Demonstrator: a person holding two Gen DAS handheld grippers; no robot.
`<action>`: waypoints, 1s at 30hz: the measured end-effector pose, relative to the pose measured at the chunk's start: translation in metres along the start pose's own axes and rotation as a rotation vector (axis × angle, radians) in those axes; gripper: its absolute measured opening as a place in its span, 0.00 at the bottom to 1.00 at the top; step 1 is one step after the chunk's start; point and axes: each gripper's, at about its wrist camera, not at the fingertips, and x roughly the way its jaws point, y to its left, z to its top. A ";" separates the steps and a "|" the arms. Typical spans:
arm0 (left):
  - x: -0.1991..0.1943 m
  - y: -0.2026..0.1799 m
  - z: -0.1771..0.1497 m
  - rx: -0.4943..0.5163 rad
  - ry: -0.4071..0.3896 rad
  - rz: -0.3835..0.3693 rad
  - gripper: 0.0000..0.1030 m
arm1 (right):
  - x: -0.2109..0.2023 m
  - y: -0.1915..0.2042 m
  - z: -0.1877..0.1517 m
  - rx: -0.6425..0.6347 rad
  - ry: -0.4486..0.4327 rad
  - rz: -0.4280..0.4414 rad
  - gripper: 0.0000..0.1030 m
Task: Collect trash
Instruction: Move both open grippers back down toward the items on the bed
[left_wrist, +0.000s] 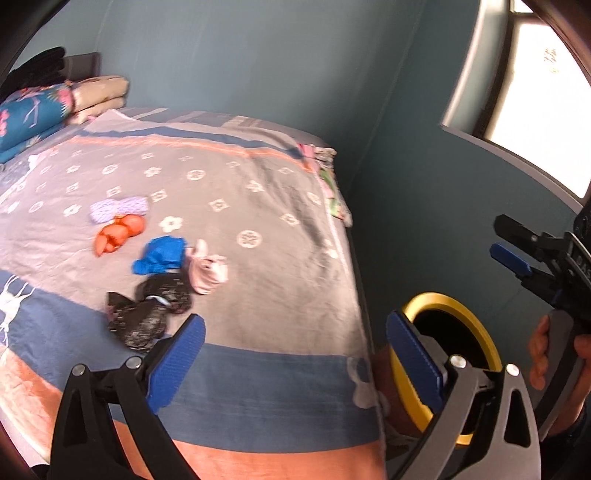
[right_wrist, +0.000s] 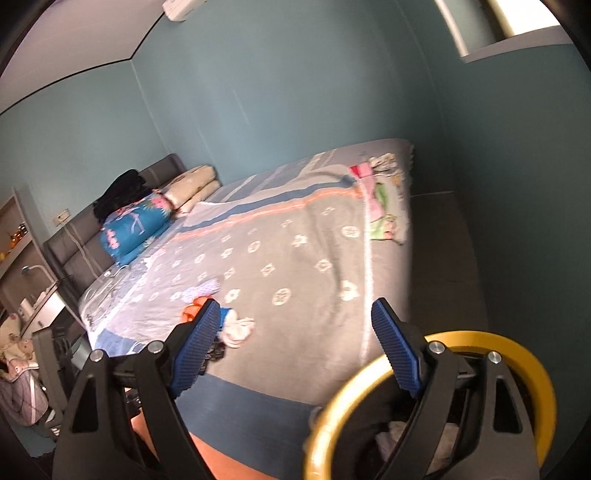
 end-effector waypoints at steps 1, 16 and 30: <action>0.000 0.006 0.001 -0.008 -0.002 0.008 0.92 | 0.003 0.004 0.000 -0.006 0.001 0.002 0.78; 0.015 0.111 0.000 -0.150 0.017 0.136 0.92 | 0.123 0.081 -0.003 -0.099 0.204 0.065 0.80; 0.053 0.155 -0.001 -0.193 0.092 0.141 0.92 | 0.243 0.121 -0.025 -0.200 0.386 0.053 0.80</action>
